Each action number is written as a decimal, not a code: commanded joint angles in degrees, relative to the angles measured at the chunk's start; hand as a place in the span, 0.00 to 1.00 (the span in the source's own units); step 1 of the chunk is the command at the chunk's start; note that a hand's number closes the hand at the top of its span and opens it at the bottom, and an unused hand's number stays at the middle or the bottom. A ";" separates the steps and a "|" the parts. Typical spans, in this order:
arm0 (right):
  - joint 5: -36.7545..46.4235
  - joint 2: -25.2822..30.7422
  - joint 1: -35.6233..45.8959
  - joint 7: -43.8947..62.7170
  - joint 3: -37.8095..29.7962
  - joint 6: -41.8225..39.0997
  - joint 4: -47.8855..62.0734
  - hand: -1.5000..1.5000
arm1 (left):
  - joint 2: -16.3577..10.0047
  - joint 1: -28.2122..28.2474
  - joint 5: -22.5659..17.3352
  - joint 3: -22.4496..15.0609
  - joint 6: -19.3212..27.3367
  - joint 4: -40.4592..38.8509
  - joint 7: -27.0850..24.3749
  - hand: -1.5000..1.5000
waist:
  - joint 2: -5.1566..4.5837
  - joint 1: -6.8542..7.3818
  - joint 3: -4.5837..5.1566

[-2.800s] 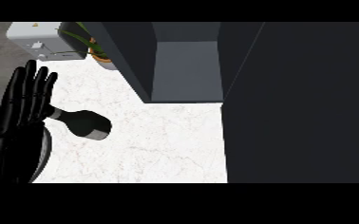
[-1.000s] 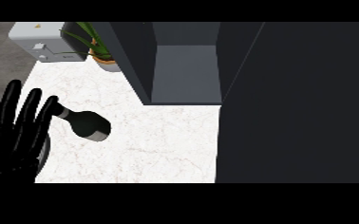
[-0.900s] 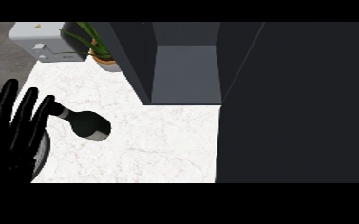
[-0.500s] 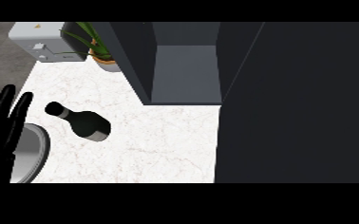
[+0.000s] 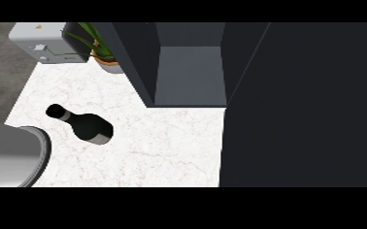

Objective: Pick up the wine, place it into the cabinet and close the cabinet

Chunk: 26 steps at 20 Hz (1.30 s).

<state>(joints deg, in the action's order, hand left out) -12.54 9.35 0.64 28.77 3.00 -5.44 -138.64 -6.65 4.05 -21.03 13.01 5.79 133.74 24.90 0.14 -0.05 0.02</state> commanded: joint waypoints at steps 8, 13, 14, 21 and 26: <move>-3.12 -0.55 0.20 3.93 -1.03 0.23 -6.54 0.00 | -0.39 2.94 -9.40 6.89 -8.94 -10.61 -4.35 0.00 | -0.06 -0.05 0.01; -4.24 -0.41 -3.15 3.68 -1.52 -1.33 -9.10 0.00 | -0.72 2.21 -9.42 6.34 -11.26 -14.64 -5.18 0.00 | -0.04 -0.33 -0.02; -4.27 0.03 -2.95 3.61 -1.45 -1.99 -8.79 0.00 | 0.49 4.11 -8.71 6.23 -14.34 -18.12 -9.07 0.00 | -0.05 -0.32 0.00; -2.91 -1.48 -2.89 4.32 0.65 -0.94 -9.27 0.00 | 2.38 4.62 -5.59 5.03 -16.46 -23.22 -13.91 0.00 | -0.03 -0.20 -0.02; -4.27 -0.05 1.08 9.32 -1.57 0.46 -10.65 0.00 | -0.15 3.65 -5.38 9.10 -17.49 -28.41 -16.97 0.00 | -0.01 -0.13 -0.01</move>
<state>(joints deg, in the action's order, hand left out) -12.12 9.04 2.43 32.48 2.26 -6.36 -139.41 -5.98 7.32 -26.45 20.72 -11.44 106.08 8.49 0.10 -0.39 0.03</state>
